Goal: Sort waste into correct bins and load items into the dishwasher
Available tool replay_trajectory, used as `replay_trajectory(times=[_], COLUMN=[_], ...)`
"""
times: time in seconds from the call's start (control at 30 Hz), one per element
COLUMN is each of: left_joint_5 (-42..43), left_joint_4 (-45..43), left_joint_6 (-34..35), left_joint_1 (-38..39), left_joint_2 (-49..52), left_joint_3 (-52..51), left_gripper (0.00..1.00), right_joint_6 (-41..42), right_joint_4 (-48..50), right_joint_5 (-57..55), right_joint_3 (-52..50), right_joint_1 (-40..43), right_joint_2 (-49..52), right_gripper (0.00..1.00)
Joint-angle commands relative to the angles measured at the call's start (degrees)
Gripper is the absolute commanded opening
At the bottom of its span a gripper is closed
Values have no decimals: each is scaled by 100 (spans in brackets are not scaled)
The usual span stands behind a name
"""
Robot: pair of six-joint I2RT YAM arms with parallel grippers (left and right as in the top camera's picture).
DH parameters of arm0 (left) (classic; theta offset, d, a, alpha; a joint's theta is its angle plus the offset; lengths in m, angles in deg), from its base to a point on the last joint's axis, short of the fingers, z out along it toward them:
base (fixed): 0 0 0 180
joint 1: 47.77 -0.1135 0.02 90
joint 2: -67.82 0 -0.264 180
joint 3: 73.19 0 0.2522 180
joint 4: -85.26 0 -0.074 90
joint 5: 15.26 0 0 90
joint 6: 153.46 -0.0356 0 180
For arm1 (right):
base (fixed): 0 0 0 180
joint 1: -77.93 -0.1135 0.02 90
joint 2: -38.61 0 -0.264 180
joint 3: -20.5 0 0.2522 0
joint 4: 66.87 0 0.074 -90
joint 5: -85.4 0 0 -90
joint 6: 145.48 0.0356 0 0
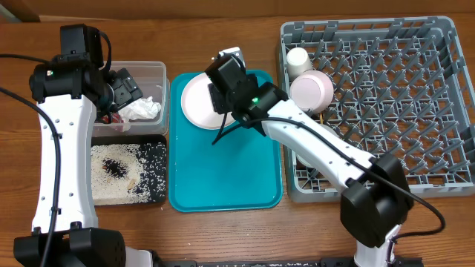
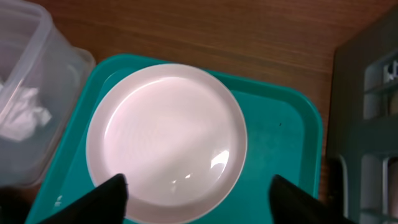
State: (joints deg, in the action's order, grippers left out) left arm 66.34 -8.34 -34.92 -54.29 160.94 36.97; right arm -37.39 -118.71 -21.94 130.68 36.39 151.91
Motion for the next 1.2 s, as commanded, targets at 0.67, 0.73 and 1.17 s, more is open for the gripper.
replay_trajectory(times=[0.67,0.73,1.17], left_joint_5=[-35,-35,-35], left_joint_4=[-4,-7,-4], left_joint_6=[-44,-44,-44], left_joint_1=[-11,-11,-11], left_joint_2=[33,33,33], left_joint_3=[83,83,83], left_gripper=[100,100,100], right_joint_6=[293,291,98], right_joint_4=[627,717,970], right_joint_5=[719,719,752], right_joint_3=[105,105,105], right_joint_1=[964,955,848], right_joint_2=[1139,1255,1759], right_gripper=[37,37,27])
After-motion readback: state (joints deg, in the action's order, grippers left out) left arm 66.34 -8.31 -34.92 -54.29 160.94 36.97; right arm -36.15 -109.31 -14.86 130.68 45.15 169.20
